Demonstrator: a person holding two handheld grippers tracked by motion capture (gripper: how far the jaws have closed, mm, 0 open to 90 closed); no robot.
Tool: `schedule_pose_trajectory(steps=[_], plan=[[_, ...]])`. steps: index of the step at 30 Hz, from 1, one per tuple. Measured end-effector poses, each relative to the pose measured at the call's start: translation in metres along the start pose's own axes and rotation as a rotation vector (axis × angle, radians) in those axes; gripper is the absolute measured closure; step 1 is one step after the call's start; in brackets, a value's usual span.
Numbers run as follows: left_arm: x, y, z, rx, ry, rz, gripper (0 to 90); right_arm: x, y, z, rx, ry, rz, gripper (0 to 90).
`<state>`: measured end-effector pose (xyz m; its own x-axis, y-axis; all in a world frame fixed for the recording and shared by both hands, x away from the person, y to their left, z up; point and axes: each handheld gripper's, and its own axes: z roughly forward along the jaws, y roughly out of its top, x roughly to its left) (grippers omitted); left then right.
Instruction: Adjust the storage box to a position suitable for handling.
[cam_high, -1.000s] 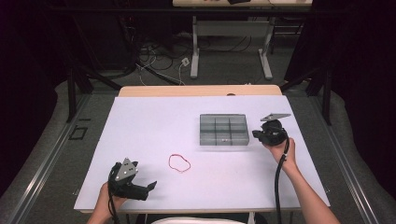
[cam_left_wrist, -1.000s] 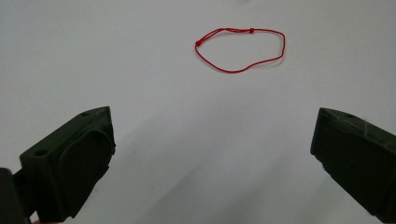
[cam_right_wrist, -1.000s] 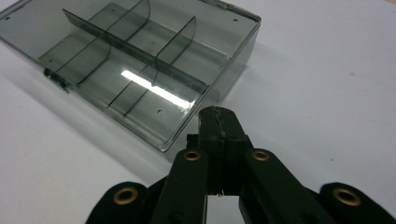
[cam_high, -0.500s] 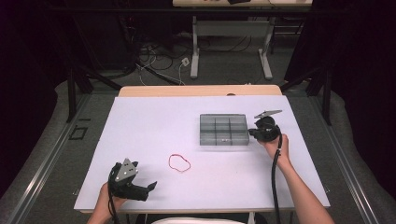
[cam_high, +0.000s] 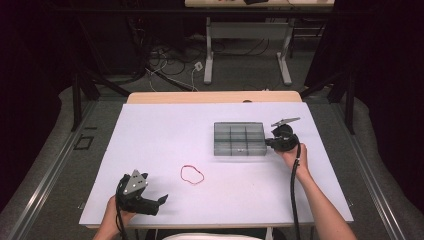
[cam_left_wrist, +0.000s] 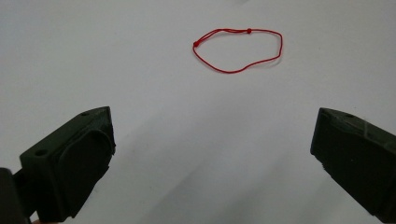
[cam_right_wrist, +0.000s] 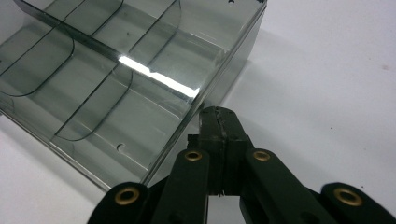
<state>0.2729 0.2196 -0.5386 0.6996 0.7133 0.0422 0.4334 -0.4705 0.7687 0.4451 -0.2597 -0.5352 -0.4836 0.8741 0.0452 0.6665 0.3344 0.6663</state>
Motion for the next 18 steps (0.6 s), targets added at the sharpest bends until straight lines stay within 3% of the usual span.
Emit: schedule_pose_trajectory(steps=[6,18], plan=[[0.0004,0.001,0.0004,0.013,-0.01,0.013,0.0,-0.002,-0.0015,0.0004,-0.025,0.01,0.007,90.0],[0.0004,0.0006,0.0006,0.006,-0.007,0.008,0.0,0.0002,-0.0009,0.0028,-0.016,0.009,0.011,90.0]])
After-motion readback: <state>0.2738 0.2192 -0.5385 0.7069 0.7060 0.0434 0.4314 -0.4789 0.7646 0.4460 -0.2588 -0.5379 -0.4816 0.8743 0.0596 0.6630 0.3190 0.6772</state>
